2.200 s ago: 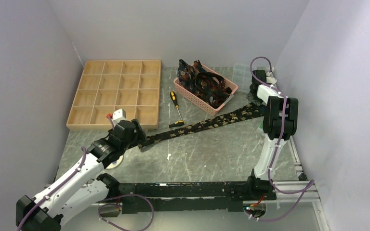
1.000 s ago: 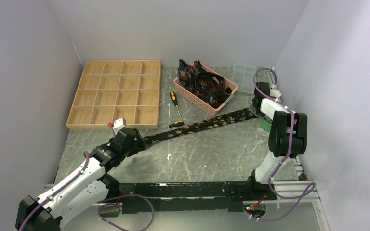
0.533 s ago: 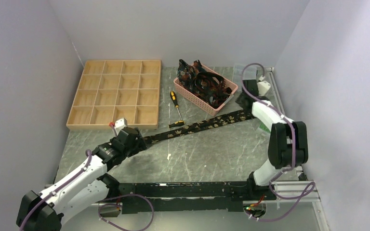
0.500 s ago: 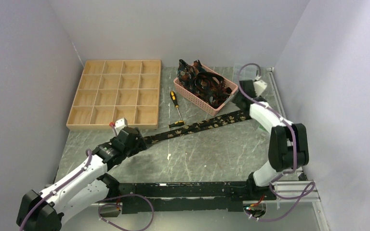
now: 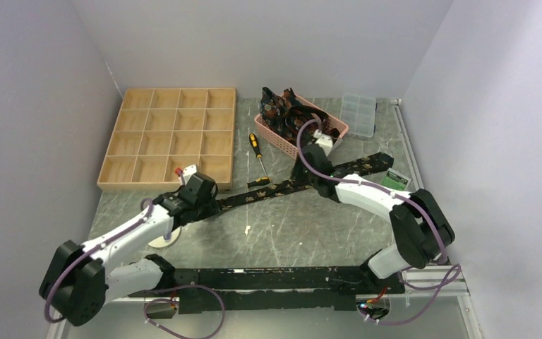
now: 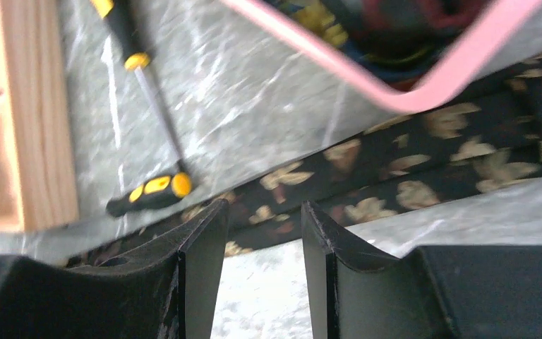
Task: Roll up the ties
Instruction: Roll the tie at the center of the board.
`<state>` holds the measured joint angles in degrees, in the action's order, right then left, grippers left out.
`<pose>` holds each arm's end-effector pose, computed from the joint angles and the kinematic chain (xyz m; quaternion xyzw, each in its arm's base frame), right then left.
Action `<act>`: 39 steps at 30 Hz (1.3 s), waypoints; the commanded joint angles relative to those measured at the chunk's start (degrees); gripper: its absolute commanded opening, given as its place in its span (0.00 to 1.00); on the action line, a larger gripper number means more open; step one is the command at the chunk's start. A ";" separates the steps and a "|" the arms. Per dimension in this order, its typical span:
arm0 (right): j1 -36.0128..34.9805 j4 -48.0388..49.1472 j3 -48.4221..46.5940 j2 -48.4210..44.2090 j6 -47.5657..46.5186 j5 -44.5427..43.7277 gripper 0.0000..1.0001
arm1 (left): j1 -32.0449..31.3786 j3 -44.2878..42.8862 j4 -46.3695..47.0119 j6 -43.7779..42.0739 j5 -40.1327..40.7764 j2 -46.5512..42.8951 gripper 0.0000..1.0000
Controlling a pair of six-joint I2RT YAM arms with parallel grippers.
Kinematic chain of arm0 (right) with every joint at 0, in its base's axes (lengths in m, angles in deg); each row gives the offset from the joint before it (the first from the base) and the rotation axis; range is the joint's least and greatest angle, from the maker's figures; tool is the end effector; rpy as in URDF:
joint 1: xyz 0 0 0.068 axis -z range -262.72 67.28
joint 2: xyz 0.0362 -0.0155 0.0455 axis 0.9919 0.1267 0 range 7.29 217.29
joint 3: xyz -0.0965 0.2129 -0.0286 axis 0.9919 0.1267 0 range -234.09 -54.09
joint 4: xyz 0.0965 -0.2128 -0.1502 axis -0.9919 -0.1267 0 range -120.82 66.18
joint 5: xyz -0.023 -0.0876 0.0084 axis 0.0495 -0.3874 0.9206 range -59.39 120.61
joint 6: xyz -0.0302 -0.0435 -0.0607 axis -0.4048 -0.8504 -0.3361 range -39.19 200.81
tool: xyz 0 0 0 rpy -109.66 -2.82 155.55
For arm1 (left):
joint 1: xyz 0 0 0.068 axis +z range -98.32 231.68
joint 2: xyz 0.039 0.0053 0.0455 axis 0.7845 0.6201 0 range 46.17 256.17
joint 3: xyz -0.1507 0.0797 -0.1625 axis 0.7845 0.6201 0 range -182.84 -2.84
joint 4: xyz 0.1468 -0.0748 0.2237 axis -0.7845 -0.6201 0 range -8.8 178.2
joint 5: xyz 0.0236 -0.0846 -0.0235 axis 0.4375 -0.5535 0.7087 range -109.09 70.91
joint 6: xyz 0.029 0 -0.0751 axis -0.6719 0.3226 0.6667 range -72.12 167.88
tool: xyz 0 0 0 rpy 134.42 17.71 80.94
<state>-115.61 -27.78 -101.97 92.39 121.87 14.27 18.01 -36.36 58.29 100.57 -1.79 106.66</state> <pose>0.3061 0.1747 0.1342 0.1229 0.8949 0.1426 0.4046 0.2168 -0.1197 0.1264 -0.1988 0.9275 -0.0877 0.3042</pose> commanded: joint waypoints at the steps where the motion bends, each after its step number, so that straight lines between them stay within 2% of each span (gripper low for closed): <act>1: -5.20 3.74 -2.81 1.25 -3.60 0.47 0.46 | 0.54 -2.88 3.77 -2.95 0.11 5.90 0.47; 5: -8.51 6.10 -4.28 2.01 -5.12 1.19 0.46 | 2.21 -4.48 4.35 -2.46 1.05 11.31 0.28; 9: -10.56 6.19 -5.14 3.64 -5.72 1.77 0.46 | 5.02 -5.53 2.03 -0.45 2.97 15.53 0.18; 12: -11.19 7.26 -4.52 4.67 -5.43 3.00 0.47 | 7.10 -4.75 0.49 2.70 4.40 15.34 0.14; 17: -12.00 8.14 -3.83 5.76 -4.94 3.57 0.48 | 9.19 -2.46 -0.32 5.32 6.21 9.87 0.16; 24: -12.38 8.10 -2.52 5.00 -4.83 2.25 0.50 | 9.93 -3.02 -4.39 4.87 9.08 4.61 0.28; 27: -12.38 8.14 -1.88 4.34 -4.39 2.94 0.51 | 9.36 -2.44 0.59 -1.60 3.62 1.95 0.59; 30: -12.38 7.93 -0.62 3.31 -4.03 2.47 0.51 | 4.52 -3.98 3.82 -5.84 3.29 2.86 0.88; 34: -12.33 7.37 2.49 -0.26 -4.51 0.85 0.52 | -2.49 -9.86 1.19 -8.70 7.68 10.17 0.93; 39: -12.36 6.33 6.83 -5.65 -4.89 -0.60 0.52 | -3.71 -16.11 -0.45 -10.51 6.71 20.21 0.87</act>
<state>-127.67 -22.10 -97.49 91.88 117.38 16.20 15.12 -48.19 58.46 93.47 3.79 121.85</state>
